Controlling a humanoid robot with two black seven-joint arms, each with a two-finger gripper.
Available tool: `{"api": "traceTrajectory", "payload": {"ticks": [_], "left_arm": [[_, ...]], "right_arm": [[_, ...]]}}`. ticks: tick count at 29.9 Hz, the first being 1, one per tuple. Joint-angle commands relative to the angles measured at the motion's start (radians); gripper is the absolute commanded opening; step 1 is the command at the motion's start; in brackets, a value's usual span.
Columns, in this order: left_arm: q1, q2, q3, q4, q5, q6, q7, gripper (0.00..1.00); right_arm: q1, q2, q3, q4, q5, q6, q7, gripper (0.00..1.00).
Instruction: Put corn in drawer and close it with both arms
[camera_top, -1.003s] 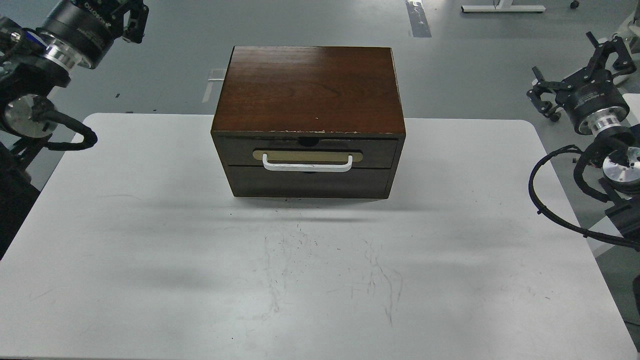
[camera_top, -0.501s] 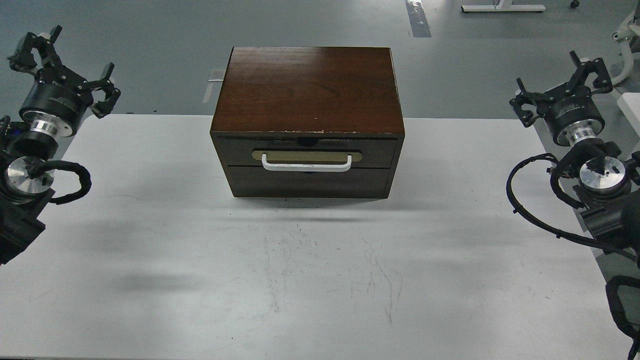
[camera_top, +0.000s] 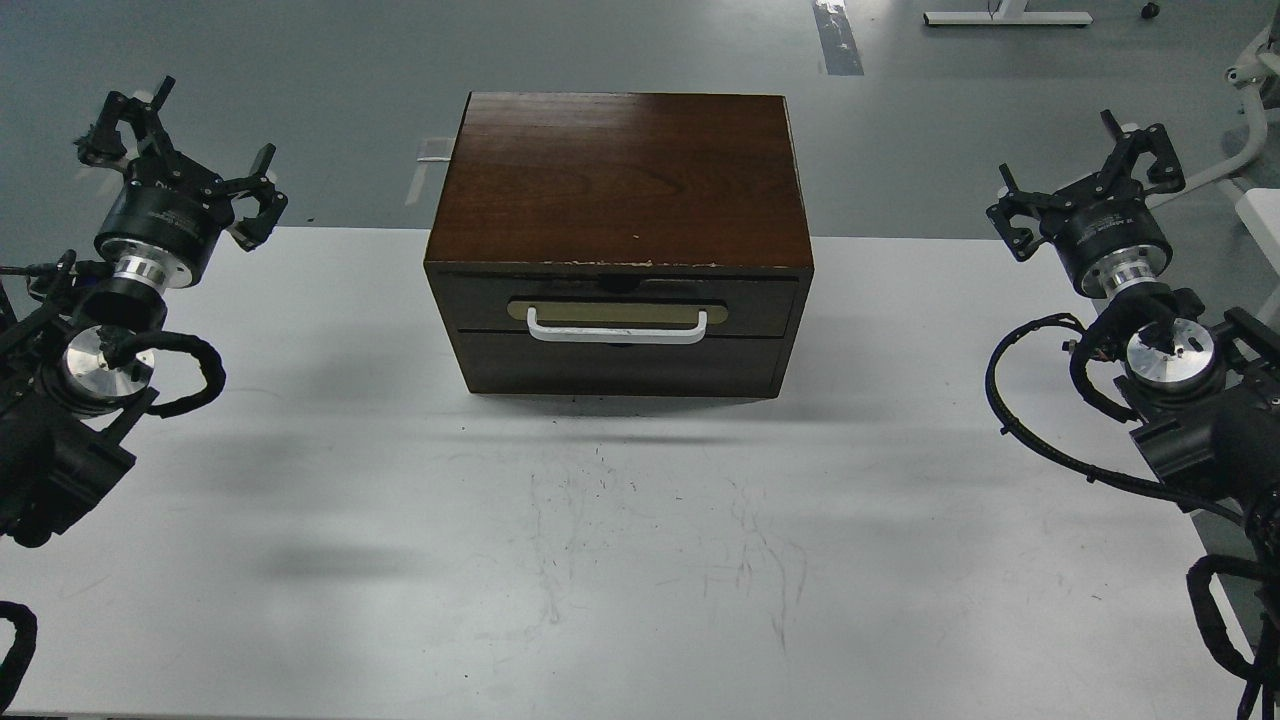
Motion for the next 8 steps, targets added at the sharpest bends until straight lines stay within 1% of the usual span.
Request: {"api": "traceTrajectory", "payload": {"ticks": [1, 4, 8], "left_arm": [[-0.001, 0.004, -0.02, -0.01, 0.0, 0.0, 0.001, 0.98], [0.001, 0.003, -0.02, -0.01, 0.0, 0.0, 0.002, 0.98], [0.013, 0.001, -0.02, -0.01, 0.0, 0.0, 0.016, 0.98]], "right_arm": [[0.001, -0.003, -0.01, -0.001, -0.002, 0.0, 0.0, 1.0], [0.004, -0.009, -0.01, 0.001, -0.003, 0.0, 0.001, 1.0], [0.006, -0.017, -0.01, 0.001, -0.003, 0.0, 0.001, 1.0]]}}
